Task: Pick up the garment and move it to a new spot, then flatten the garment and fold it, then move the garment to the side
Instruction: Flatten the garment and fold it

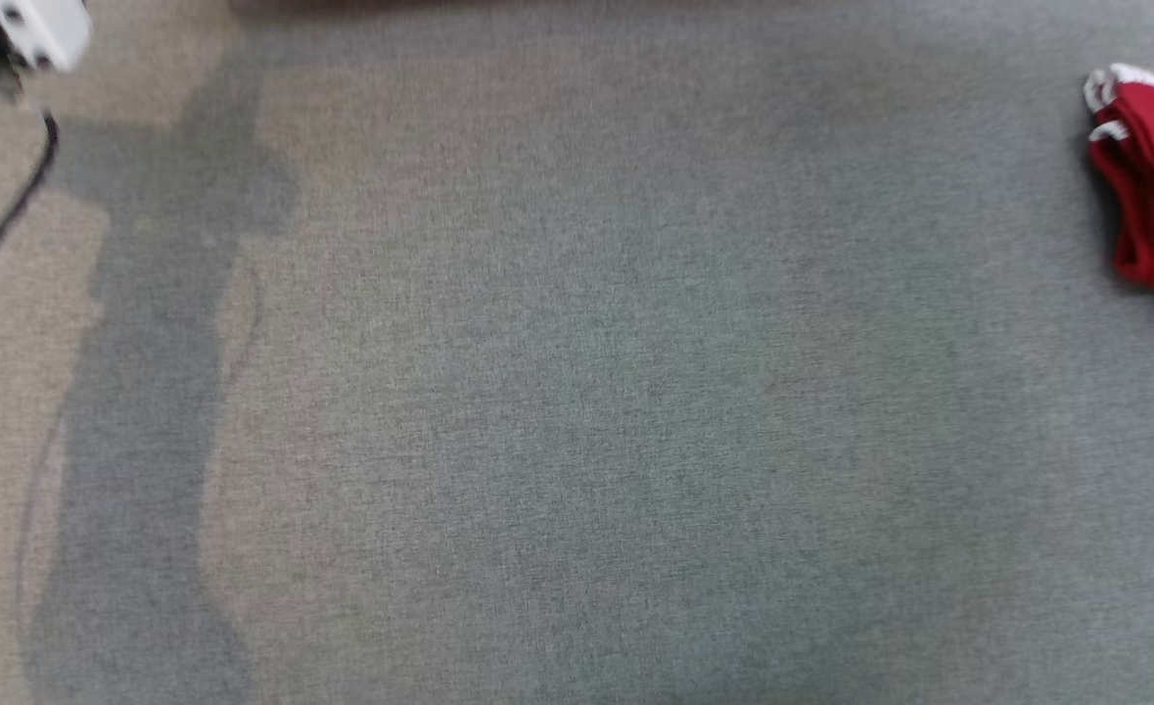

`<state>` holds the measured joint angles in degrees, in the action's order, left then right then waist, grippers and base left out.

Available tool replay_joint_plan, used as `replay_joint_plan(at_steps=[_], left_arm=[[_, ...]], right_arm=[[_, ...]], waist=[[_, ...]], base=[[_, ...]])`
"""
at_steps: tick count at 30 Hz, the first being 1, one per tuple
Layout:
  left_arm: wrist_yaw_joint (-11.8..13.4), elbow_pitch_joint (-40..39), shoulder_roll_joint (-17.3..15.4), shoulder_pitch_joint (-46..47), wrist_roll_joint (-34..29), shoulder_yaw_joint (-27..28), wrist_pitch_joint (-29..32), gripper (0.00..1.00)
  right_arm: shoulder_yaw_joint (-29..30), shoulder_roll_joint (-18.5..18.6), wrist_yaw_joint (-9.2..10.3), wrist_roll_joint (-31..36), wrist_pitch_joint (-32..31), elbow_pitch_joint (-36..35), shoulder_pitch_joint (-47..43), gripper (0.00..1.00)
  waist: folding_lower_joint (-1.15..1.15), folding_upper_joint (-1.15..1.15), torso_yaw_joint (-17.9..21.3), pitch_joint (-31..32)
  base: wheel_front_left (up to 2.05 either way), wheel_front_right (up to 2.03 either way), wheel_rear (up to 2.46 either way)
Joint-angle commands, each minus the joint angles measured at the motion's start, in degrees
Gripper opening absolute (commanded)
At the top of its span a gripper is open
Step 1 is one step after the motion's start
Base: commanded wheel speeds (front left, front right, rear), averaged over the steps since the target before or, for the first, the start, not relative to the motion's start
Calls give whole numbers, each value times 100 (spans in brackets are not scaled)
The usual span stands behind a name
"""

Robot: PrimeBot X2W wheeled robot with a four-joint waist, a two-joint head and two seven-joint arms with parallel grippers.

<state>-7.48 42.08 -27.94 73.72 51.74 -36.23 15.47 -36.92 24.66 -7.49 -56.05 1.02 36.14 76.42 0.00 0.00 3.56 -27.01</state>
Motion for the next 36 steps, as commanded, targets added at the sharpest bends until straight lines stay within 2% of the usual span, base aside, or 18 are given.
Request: replay_joint_plan(at_steps=[1,5,13,19,27,28,36], left_arm=[[-1,-76,-73,-152,123,-48,43,0],[-2,-455,-352,-889,624,-332,376,0],[0,-1269,-833,-2331,1200,-777,929,0],[169,-1988,-1154,-3327,1530,-957,1271,0],[467,-3241,-1715,-4482,2113,-1079,1680,0],[531,-3608,-1865,-4755,2237,-1071,1680,0],[795,-4801,-2444,-5524,2613,-1095,1781,0]], right_arm=[[-31,84,-1,-75,-27,-79,-155,0],[-263,281,-1,-376,-211,-453,-973,0],[-683,716,-1,-809,-1093,-1027,-2446,0],[-741,1153,-1,-1180,-1807,-1636,-3400,0],[-306,1827,-1,-1720,-2485,-2521,-4779,0],[-143,1997,-1,-1793,-2571,-2663,-5162,0],[515,2247,-2,-1987,-2977,-3333,-6211,0]], waist=[[0,0,34,173],[0,0,76,539],[0,0,139,1374],[0,0,140,1827],[0,0,94,2107],[0,0,85,2121],[0,0,73,2049]], base=[[0,0,0],[0,0,0],[0,0,0],[0,0,0],[0,0,0],[0,0,0],[0,0,0]])
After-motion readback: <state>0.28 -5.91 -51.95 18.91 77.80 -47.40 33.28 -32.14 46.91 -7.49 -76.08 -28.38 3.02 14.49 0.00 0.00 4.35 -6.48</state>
